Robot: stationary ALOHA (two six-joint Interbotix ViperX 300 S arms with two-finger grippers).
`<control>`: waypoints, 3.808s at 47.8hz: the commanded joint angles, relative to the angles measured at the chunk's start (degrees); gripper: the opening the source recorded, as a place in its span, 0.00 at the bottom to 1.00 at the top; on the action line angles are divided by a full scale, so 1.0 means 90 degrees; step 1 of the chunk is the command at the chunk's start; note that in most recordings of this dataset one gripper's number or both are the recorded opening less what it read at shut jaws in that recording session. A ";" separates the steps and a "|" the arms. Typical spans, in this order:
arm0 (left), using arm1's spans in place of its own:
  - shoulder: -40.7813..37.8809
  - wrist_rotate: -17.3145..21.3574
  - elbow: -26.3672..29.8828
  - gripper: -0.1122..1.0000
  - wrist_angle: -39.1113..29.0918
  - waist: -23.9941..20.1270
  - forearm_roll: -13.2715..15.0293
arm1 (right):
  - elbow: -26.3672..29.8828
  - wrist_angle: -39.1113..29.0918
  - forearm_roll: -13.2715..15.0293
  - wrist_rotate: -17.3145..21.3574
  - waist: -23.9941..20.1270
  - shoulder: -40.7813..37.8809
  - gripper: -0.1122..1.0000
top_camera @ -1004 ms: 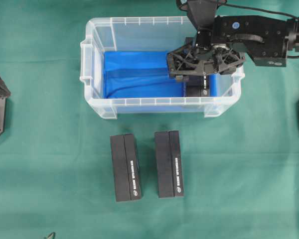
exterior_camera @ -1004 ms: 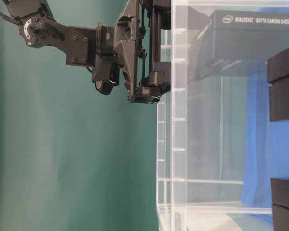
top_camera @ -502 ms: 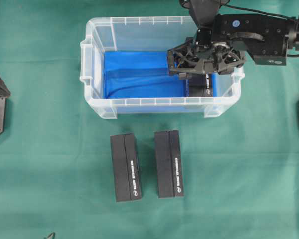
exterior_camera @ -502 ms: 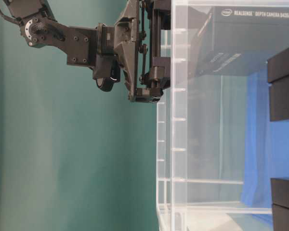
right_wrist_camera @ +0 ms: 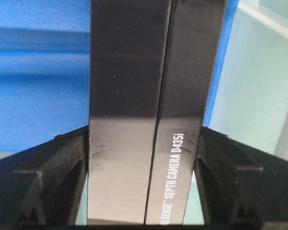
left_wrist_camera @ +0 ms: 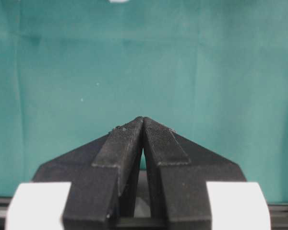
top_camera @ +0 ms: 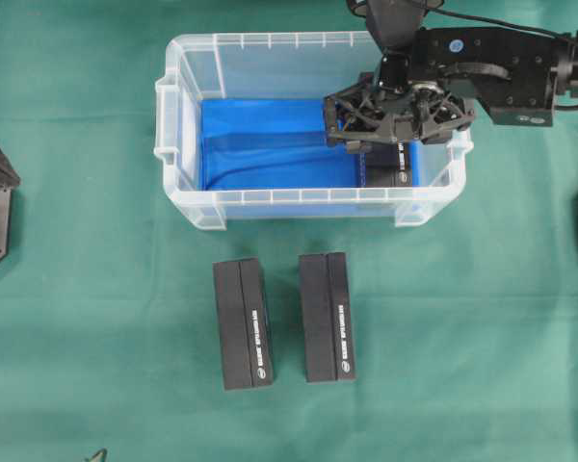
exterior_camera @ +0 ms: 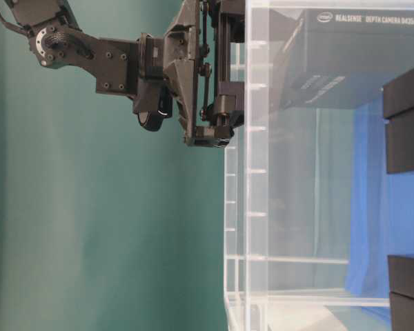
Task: Take the box out of the case with the right arm.
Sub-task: 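Lift the last box up out of the bin with the right gripper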
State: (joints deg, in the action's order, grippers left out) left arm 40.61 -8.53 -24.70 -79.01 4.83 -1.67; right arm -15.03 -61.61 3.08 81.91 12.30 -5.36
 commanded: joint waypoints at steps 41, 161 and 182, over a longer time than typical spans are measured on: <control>0.0049 0.0010 0.0146 0.10 0.0029 -0.0020 -0.0020 | 0.2129 -0.2920 0.0479 -0.0078 -0.0166 0.0879 0.68; 0.0020 -0.0020 0.0156 0.10 0.0029 -0.0020 -0.0010 | 0.3203 -0.3848 0.0742 -0.0068 -0.0342 0.0879 0.68; 0.0029 -0.0020 0.0166 0.10 0.0029 -0.0020 -0.0020 | 0.3193 -0.3857 0.0762 -0.0049 -0.0391 0.0879 0.68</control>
State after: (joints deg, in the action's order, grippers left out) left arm 40.78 -8.70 -24.70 -79.01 4.83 -1.67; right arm 12.04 -96.15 9.58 81.47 9.23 0.62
